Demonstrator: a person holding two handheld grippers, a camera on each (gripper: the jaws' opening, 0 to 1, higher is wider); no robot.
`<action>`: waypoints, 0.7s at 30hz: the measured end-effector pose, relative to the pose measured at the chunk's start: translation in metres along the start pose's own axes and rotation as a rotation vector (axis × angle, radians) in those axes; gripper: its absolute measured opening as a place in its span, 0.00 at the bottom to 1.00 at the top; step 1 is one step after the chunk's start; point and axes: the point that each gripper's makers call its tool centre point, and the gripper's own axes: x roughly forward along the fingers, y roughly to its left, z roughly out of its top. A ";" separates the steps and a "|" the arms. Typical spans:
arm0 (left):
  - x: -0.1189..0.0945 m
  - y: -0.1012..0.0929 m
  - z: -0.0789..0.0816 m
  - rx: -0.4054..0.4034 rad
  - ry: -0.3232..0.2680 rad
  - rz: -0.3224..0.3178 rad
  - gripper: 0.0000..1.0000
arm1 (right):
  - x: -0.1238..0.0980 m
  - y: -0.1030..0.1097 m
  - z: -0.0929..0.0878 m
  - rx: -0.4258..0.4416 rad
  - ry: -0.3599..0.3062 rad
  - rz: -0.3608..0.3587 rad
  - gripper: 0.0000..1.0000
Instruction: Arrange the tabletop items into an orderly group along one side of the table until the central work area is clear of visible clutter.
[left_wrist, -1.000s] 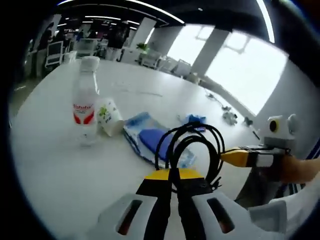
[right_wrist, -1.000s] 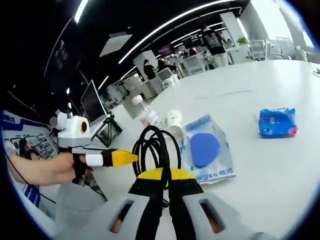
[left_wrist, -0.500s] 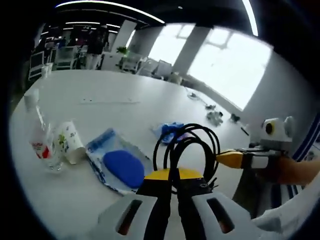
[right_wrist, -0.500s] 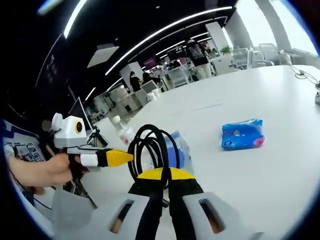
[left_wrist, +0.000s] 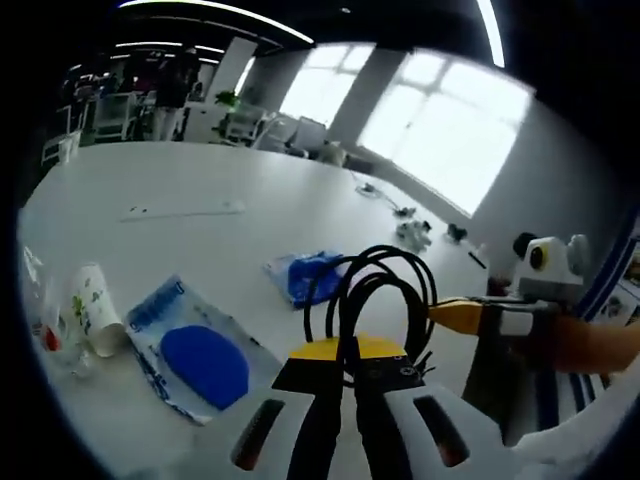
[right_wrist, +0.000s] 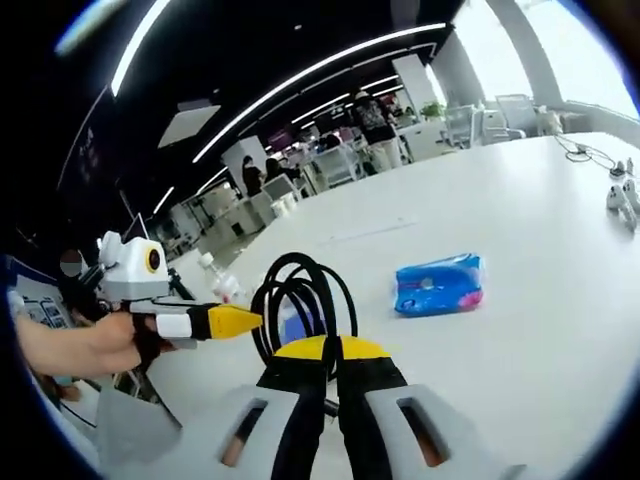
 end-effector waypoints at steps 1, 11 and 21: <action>0.004 -0.003 0.001 0.013 0.007 -0.004 0.00 | -0.001 -0.003 0.001 0.000 -0.001 -0.005 0.00; 0.030 -0.016 -0.001 0.032 0.047 -0.021 0.00 | -0.009 -0.032 0.008 0.029 -0.015 -0.046 0.00; 0.045 -0.016 -0.009 0.023 0.088 -0.010 0.00 | -0.006 -0.046 0.007 0.045 -0.001 -0.048 0.00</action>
